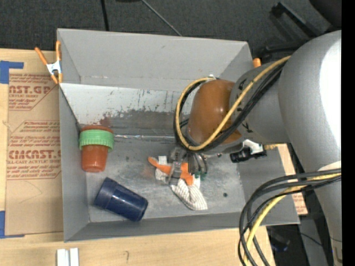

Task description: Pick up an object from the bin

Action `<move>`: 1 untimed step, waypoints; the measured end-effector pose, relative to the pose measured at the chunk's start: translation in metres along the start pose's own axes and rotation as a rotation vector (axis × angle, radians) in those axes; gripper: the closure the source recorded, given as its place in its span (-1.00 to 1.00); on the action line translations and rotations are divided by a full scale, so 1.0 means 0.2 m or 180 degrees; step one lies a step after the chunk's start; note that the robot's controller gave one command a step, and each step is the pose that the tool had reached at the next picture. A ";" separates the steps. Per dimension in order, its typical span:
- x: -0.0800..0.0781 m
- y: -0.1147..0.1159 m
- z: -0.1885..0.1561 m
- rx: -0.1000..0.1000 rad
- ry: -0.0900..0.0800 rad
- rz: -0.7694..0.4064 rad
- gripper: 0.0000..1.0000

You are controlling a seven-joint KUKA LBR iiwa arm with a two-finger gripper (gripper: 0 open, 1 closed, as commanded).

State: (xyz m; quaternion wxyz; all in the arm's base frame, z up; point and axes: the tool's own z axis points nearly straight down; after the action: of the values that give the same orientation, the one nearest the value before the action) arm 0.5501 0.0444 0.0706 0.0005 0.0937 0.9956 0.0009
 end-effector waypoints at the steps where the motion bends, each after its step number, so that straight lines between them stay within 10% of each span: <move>1: 0.00 0.00 -0.01 0.0001 0.0002 0.0001 1.00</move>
Offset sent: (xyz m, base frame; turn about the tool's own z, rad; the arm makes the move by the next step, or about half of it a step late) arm 0.0000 -0.0001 0.0316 0.0000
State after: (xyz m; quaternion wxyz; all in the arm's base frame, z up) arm 0.5498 0.0445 0.0730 0.0001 0.0938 0.9956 0.0009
